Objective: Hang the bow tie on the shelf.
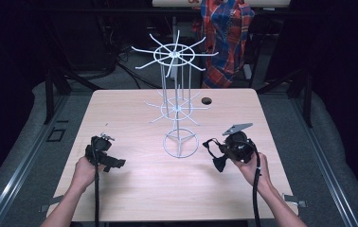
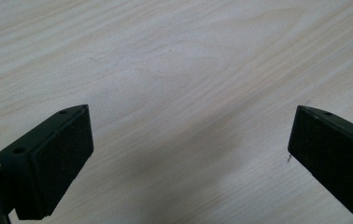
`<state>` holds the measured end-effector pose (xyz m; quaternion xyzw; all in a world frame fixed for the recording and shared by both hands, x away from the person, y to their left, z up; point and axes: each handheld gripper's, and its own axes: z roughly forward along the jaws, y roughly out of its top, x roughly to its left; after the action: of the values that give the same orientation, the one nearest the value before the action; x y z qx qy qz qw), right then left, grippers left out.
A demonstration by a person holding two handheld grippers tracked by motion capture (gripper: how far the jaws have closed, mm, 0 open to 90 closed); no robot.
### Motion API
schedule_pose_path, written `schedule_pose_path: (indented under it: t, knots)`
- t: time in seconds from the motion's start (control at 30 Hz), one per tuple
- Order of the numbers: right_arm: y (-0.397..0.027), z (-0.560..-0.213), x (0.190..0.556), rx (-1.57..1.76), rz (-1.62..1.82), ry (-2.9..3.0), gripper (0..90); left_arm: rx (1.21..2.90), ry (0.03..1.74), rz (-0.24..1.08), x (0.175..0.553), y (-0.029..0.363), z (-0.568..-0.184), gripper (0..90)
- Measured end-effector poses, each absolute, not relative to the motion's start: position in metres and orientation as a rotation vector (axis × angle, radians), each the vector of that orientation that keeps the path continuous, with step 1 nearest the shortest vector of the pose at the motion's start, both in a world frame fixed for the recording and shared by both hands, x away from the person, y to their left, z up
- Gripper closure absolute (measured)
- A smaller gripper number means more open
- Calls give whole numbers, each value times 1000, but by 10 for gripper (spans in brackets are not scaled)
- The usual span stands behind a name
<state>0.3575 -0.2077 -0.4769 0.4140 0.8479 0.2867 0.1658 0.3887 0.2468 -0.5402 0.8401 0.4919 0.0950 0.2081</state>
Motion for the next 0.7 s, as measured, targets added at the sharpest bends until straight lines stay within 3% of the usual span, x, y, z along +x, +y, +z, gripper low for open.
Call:
schedule_pose_path:
  t: [0.7]
  knots:
    - [-191,-444,343,1035,932,2416,867,2336,1372,260,388,248,-541,1]
